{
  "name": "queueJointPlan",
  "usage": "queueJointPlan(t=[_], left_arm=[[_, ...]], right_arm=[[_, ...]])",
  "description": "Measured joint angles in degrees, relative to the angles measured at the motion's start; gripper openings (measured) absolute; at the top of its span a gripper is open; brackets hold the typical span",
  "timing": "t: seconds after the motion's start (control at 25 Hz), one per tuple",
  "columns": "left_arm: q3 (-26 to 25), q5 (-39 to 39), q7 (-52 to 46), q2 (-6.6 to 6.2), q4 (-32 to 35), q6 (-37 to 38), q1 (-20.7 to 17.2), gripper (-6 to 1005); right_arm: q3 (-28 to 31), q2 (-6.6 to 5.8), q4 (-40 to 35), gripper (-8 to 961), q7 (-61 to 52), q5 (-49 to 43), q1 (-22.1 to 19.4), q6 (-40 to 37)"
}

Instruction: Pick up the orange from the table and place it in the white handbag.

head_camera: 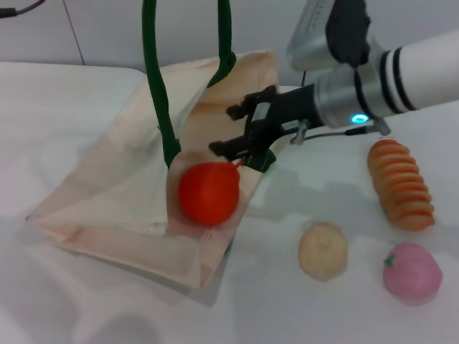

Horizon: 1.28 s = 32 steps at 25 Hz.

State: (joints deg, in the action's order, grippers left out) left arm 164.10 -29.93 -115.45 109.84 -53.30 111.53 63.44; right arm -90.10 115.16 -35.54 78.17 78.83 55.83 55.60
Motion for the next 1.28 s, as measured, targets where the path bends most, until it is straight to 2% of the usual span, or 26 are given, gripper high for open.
queueJointPlan(t=[0.2, 0.52, 0.96, 1.08, 1.28], left_arm=[[0.0, -0.03, 0.01, -1.52, 3.98, -1.27, -1.0, 102], [0.0, -0.14, -0.11, -1.74, 4.74, -2.93, -1.64, 103], [0.0, -0.96, -1.24, -1.69, 5.03, -5.19, -2.73, 287], [0.0, -2.19, -0.98, -1.65, 5.52, -5.2, -3.41, 522], [0.0, -4.86, -0.34, -1.41, 5.75, -5.74, -5.03, 650]], right_arm=[[6.6, 0.02, -3.21, 783, -0.99, -4.7, -2.5, 1.38], [16.72, 0.12, -6.29, 782, -1.64, -11.41, -5.11, 3.45], [23.64, 0.13, -9.22, 781, -1.7, -13.16, -8.2, 3.6], [25.63, 0.22, -10.64, 781, -1.7, -13.35, -9.4, 3.85], [29.24, 0.51, -13.41, 781, -1.39, -12.65, -11.83, 4.11]])
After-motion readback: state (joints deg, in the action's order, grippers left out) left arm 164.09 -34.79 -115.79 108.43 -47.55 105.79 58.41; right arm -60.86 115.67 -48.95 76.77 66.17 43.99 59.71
